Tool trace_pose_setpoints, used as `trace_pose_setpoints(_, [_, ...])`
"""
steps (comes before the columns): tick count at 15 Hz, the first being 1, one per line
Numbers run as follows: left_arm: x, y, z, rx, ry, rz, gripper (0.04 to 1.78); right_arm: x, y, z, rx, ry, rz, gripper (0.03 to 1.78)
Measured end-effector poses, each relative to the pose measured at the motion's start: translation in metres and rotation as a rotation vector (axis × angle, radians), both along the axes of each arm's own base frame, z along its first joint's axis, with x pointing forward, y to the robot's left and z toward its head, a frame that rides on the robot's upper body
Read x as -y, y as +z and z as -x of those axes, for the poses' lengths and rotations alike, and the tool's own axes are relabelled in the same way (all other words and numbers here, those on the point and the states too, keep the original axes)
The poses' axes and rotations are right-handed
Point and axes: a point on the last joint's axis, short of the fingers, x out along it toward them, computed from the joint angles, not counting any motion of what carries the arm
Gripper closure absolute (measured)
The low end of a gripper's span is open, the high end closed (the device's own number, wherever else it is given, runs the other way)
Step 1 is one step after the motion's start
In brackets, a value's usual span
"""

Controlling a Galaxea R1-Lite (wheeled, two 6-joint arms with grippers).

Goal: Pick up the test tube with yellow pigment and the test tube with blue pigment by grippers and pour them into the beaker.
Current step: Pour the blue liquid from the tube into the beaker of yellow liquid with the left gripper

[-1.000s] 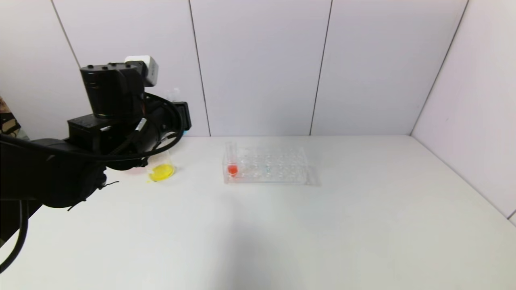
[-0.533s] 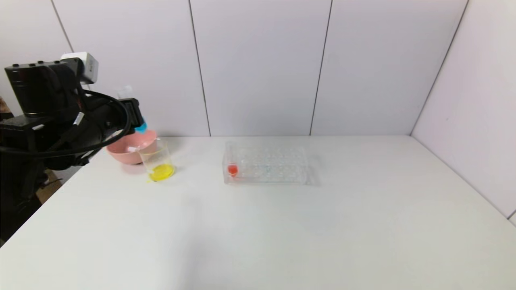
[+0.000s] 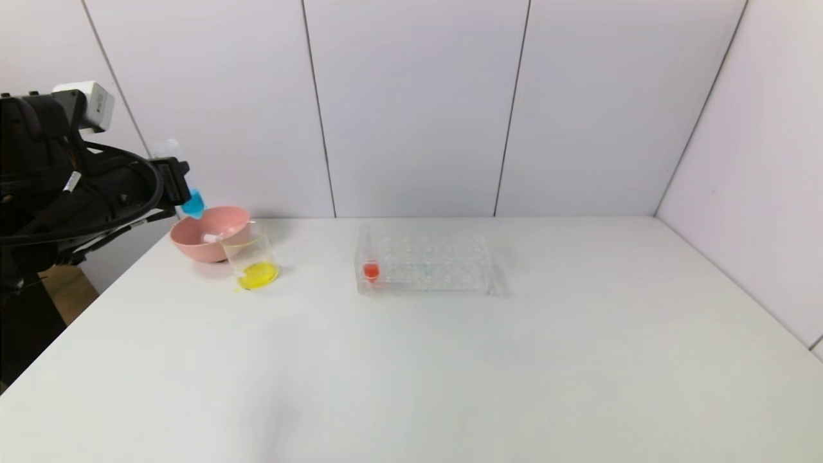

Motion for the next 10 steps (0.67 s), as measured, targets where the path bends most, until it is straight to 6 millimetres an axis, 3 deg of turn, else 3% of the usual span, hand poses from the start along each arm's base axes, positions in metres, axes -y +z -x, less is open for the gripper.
trace_pose_setpoints(10, [-0.013, -0.009, 0.002, -0.028, -0.029, -0.001, 1.4, 0.0, 0.0, 0.0, 0.0, 0.0, 0.0, 0.1])
